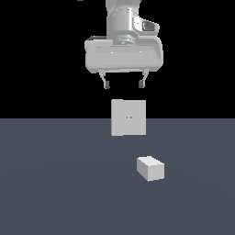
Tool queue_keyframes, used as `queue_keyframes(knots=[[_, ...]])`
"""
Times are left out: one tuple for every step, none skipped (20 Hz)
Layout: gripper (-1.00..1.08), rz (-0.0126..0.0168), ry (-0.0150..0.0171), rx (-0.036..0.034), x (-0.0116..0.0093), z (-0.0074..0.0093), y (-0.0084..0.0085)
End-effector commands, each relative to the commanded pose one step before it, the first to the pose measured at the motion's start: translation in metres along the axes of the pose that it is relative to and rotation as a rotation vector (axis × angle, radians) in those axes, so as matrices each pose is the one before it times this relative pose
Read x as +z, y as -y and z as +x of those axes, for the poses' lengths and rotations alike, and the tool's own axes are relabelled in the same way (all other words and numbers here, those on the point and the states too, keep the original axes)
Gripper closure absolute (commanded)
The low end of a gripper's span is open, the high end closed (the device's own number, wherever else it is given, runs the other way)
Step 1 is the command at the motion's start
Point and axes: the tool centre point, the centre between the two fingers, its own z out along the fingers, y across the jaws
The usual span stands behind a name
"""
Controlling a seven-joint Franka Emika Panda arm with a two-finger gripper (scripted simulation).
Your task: Plug the charger into the wall socket.
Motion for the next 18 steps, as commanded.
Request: queue_keyframes(knots=[[-0.92, 0.00000, 0.00000, 0.00000, 0.00000, 0.00000, -0.00001], [-0.92, 0.00000, 0.00000, 0.00000, 0.00018, -0.00011, -0.00020], [-0.92, 0.00017, -0.00045, -0.00110, 0.00025, -0.00040, 0.00008], [-0.92, 0.00027, -0.00063, -0.00155, 0.00049, -0.00065, -0.00005], [-0.92, 0.00036, -0.00085, -0.00210, 0.00071, -0.00091, -0.00012], [-0.92, 0.00046, -0.00109, -0.00268, 0.00092, -0.00117, -0.00017], [-0.92, 0.00056, -0.00134, -0.00328, 0.00114, -0.00144, -0.00022], [-0.92, 0.00067, -0.00158, -0.00389, 0.00136, -0.00171, -0.00027], [-0.92, 0.00078, -0.00185, -0.00456, 0.00158, -0.00200, -0.00030], [-0.92, 0.00089, -0.00212, -0.00521, 0.00181, -0.00228, -0.00035], [-0.92, 0.00101, -0.00240, -0.00589, 0.00205, -0.00258, -0.00040], [-0.92, 0.00112, -0.00269, -0.00660, 0.00228, -0.00288, -0.00043], [-0.92, 0.00124, -0.00297, -0.00729, 0.00252, -0.00317, -0.00048], [-0.92, 0.00135, -0.00324, -0.00797, 0.00277, -0.00347, -0.00054], [-0.92, 0.00147, -0.00353, -0.00866, 0.00301, -0.00377, -0.00060], [-0.92, 0.00159, -0.00382, -0.00937, 0.00326, -0.00407, -0.00064], [-0.92, 0.00170, -0.00411, -0.01009, 0.00350, -0.00437, -0.00069], [-0.92, 0.00181, -0.00438, -0.01074, 0.00374, -0.00465, -0.00076]])
